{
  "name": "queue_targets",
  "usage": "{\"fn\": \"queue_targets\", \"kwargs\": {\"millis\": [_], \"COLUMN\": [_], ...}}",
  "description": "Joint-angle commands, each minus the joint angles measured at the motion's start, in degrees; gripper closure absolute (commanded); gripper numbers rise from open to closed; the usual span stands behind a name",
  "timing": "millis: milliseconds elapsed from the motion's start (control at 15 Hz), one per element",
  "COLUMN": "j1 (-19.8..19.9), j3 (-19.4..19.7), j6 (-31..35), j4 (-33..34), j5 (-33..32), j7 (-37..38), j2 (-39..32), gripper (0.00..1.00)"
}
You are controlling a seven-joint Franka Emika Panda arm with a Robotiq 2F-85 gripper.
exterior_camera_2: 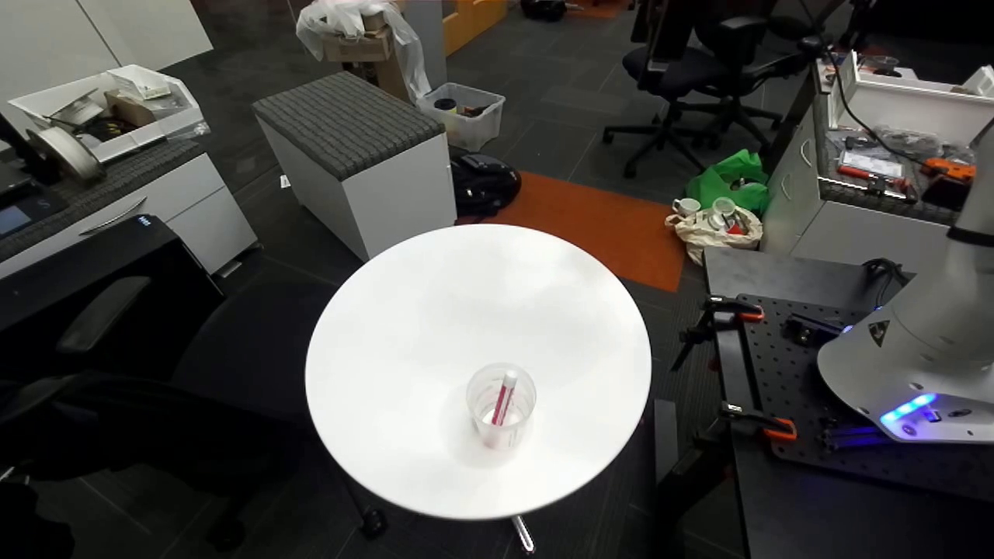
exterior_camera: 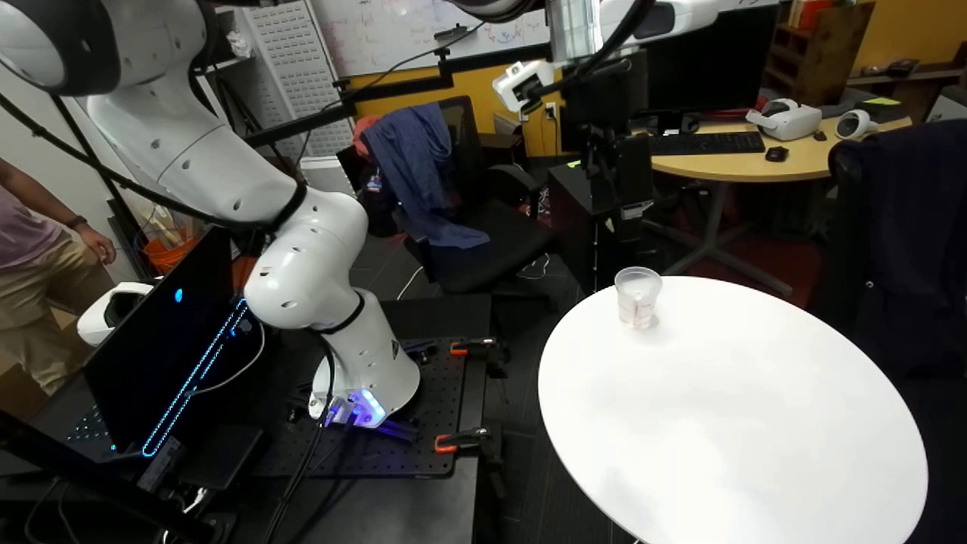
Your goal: Take the marker out of the cup and put it on the table
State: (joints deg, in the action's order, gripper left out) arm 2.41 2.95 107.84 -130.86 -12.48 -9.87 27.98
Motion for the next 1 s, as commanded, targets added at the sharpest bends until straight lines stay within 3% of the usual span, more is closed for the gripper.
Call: {"fn": "queue_targets", "kwargs": {"millis": [0, 333, 933], "j1": [-1.2, -3.6, -8.2], "j3": [-1.7, -3.5, -4.2], "j6": [0.1, -0.3, -1.6], "j4": [2.3, 3.8, 7.8], "j5": [-2.9, -7.3, -7.0], "j7": [-1.4, -5.7, -20.7], "j2": [-3.5, -6.7, -13.8], "gripper": [0.0, 0.0, 0.0]}}
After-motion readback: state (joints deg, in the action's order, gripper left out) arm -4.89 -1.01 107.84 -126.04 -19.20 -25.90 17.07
